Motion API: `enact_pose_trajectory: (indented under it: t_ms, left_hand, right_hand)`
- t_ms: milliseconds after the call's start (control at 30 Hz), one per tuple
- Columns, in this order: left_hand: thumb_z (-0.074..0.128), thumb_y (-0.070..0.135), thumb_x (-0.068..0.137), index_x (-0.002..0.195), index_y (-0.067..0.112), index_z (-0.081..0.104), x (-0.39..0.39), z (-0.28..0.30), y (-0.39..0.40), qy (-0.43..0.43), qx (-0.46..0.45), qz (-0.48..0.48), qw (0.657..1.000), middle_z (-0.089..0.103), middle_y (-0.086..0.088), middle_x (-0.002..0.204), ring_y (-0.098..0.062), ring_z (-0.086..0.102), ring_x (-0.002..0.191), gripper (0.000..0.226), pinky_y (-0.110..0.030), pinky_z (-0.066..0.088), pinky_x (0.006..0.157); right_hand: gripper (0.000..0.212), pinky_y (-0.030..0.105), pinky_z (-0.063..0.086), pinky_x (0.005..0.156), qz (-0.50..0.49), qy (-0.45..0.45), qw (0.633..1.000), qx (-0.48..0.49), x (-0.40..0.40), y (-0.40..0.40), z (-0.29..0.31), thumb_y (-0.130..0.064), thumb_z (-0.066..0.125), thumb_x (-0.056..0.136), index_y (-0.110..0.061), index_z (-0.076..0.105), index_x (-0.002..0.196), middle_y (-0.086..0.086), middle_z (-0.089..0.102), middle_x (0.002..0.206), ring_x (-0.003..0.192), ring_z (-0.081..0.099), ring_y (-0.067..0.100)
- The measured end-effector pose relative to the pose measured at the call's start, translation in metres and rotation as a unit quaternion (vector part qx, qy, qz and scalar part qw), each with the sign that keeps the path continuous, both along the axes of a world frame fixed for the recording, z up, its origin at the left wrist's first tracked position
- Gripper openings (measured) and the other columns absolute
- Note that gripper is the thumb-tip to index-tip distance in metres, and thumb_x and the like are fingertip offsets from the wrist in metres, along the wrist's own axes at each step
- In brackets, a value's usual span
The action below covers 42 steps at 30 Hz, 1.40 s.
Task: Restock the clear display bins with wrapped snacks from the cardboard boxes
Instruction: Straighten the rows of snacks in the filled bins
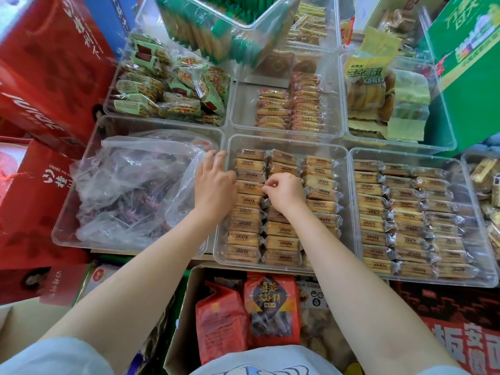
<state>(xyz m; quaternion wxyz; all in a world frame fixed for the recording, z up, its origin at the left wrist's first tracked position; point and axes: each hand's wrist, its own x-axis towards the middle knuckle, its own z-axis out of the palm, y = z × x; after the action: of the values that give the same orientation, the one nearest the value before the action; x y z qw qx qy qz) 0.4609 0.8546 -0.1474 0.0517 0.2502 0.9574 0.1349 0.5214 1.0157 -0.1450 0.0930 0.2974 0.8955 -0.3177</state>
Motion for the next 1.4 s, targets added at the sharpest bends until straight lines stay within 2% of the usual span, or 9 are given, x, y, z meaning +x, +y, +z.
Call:
enact_pose_trajectory:
  t_ms: [133,333,500,633,800,1000,1133,1267,1400]
  left_hand:
    - [0.072,0.023,0.087,0.070,0.012,0.066,0.003,-0.006,-0.009,0.056,0.017,0.005,0.998,0.047,-0.017,0.149,-0.040,0.031,0.143,0.021,-0.053,0.031,0.108]
    - [0.066,0.016,0.089,0.086,0.011,0.069,0.004,-0.010,-0.002,0.051,0.011,-0.001,0.999,0.047,-0.022,0.148,-0.042,0.033,0.142,0.007,-0.055,0.033,0.109]
    - [0.071,0.039,0.088,0.092,0.017,0.076,0.011,-0.011,-0.003,0.008,-0.010,-0.049,0.999,0.035,-0.012,0.159,-0.036,0.021,0.149,0.023,-0.053,0.025,0.113]
    - [0.073,0.037,0.086,0.094,0.018,0.076,0.012,-0.015,-0.004,0.030,0.006,-0.054,0.998,0.039,-0.014,0.156,-0.037,0.026,0.147,0.021,-0.053,0.027,0.113]
    - [0.059,0.037,0.096,0.127,0.018,0.065,0.012,-0.019,0.000,0.024,0.009,-0.052,0.998,0.033,-0.015,0.160,-0.036,0.021,0.151,0.037,-0.053,0.021,0.118]
    - [0.041,0.040,0.100,0.149,0.020,0.043,0.017,-0.025,-0.008,0.004,-0.023,-0.067,0.997,0.019,-0.007,0.167,-0.029,0.006,0.155,0.054,-0.051,0.017,0.123]
    - [0.045,0.037,0.099,0.151,0.019,0.040,0.018,-0.024,-0.007,-0.015,-0.015,-0.066,0.998,0.016,-0.007,0.168,-0.028,0.004,0.156,0.055,-0.051,0.015,0.124]
    - [0.047,0.036,0.098,0.156,0.019,0.031,0.017,-0.023,-0.007,-0.021,-0.007,-0.062,0.998,0.013,-0.005,0.168,-0.025,0.000,0.156,0.062,-0.050,0.010,0.125]
    - [0.046,0.035,0.098,0.158,0.017,0.026,0.018,-0.021,-0.007,0.014,-0.025,-0.079,0.996,0.015,-0.005,0.168,-0.026,0.001,0.156,0.067,-0.049,-0.001,0.125]
  right_hand:
    - [0.011,0.025,0.042,0.063,0.025,0.012,0.999,0.028,-0.002,-0.006,-0.001,-0.029,0.065,0.095,-0.022,0.074,0.094,-0.003,0.068,0.109,0.087,0.058,0.016]
    - [0.014,0.025,0.042,0.058,0.052,-0.014,0.996,0.067,-0.003,-0.007,-0.001,-0.035,0.064,0.096,-0.024,0.072,0.099,-0.001,0.066,0.111,0.086,0.059,0.018]
    - [0.027,0.027,0.040,0.058,0.071,-0.027,0.995,0.067,0.001,-0.002,0.004,-0.047,0.060,0.095,-0.022,0.068,0.097,-0.004,0.059,0.104,0.086,0.056,0.018]
    - [0.024,0.029,0.044,0.064,0.092,-0.043,0.991,0.090,0.009,0.010,0.006,-0.042,0.061,0.096,-0.021,0.069,0.103,0.002,0.061,0.116,0.092,0.058,0.021]
    - [0.027,0.030,0.045,0.068,0.085,0.070,0.991,0.076,-0.014,0.000,0.016,-0.035,0.056,0.100,-0.021,0.066,0.121,0.002,0.061,0.115,0.091,0.061,0.022]
    - [0.040,0.034,0.042,0.062,0.119,-0.117,0.963,0.213,-0.032,-0.007,0.009,-0.050,0.052,0.099,-0.013,0.063,0.110,0.006,0.060,0.110,0.091,0.064,0.028]
    - [0.031,0.033,0.050,0.070,0.060,-0.115,0.988,0.085,-0.039,0.002,0.005,-0.044,0.063,0.095,-0.015,0.075,0.099,0.001,0.070,0.096,0.087,0.065,0.025]
    - [0.018,0.033,0.053,0.084,-0.008,-0.034,0.999,-0.015,-0.030,0.013,0.004,-0.025,0.064,0.096,-0.014,0.079,0.096,0.002,0.075,0.100,0.095,0.066,0.021]
    - [0.013,0.031,0.050,0.087,-0.058,0.011,0.995,-0.078,-0.032,0.012,0.007,-0.021,0.068,0.093,-0.014,0.080,0.095,0.001,0.075,0.100,0.096,0.065,0.018]
